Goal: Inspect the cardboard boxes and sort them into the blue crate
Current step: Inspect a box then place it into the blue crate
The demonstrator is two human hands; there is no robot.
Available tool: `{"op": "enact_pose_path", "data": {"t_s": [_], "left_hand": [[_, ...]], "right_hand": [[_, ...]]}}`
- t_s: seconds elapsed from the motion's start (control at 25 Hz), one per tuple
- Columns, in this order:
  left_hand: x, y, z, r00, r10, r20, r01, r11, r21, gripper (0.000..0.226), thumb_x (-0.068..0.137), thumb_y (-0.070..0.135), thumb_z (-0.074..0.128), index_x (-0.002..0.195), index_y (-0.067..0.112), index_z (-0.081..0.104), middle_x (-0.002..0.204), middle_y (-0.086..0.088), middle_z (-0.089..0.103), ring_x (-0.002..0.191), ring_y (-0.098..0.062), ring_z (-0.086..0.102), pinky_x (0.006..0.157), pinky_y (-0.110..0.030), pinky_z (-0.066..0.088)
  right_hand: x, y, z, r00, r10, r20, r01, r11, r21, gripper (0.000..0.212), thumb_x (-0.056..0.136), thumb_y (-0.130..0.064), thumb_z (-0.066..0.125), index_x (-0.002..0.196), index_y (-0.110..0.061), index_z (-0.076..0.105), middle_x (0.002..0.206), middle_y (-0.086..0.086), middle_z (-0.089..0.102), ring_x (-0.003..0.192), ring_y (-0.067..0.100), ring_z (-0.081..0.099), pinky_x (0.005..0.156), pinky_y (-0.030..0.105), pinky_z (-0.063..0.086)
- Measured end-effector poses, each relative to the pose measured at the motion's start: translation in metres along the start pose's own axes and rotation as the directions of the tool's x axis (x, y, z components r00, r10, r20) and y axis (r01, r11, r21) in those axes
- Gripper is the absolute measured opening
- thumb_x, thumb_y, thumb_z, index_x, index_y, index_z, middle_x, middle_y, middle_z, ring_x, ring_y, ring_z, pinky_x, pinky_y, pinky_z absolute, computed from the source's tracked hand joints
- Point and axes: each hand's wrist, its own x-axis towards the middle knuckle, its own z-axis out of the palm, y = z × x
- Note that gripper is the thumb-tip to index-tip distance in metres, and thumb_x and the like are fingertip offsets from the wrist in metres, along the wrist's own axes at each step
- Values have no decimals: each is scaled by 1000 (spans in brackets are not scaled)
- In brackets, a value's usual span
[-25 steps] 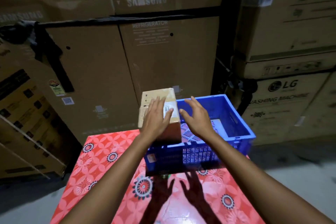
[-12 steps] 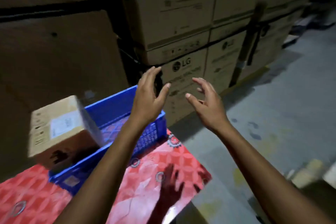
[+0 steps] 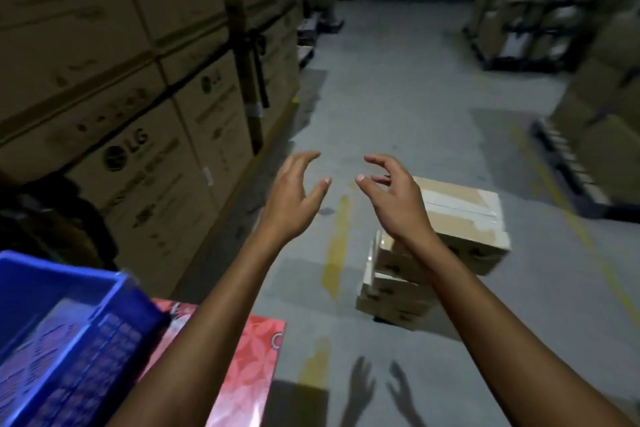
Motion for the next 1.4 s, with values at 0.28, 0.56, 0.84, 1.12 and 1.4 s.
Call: {"op": "enact_pose_path", "data": {"t_s": [0.28,0.56,0.84,1.12,1.4], "left_hand": [[43,44,116,966,39,256,-15,995,-95,46,101,32,60,143,15,52,145,-5,51,131,-21,50,108,-39,45],[88,32,235,736,-443,513,671,577,-465,31,107,37,45,131,19,56,142,-12,55,123,-25,54,97,-40,44],[117,13,327,519,-601,608,854,339,-394,58,108,51,31,149,13,43,150,-1,44,135,-22,44,110,-44,35],[113,-63,415,393,-714,579,915,242,-322,95,88,84,35,150,13,48,154,-12,49,132,-30,51,109,-38,38],[140,-10,337,574,-698,428,802,371,-469,61,108,48,30,143,2,52,149,-9,52,139,-22,45,115,-42,25]], "right_hand": [[-4,85,-103,931,238,-278,-245,969,10,28,101,-31,62,127,-21,64,130,-5,63,116,22,63,95,39,52],[24,213,-187,679,719,-148,-532,621,575,61,106,-59,30,143,-18,54,151,11,50,133,35,51,98,50,47],[76,312,-231,605,788,-119,-635,567,525,68,105,-64,24,152,-20,44,155,7,47,142,33,44,118,55,35],[88,537,-233,609,793,-21,-766,595,242,115,71,-93,54,155,-17,37,152,10,51,132,35,55,110,50,46],[127,321,-261,718,682,-135,-604,708,365,42,109,-45,39,99,-17,69,91,-5,67,78,9,59,64,31,42]]}}
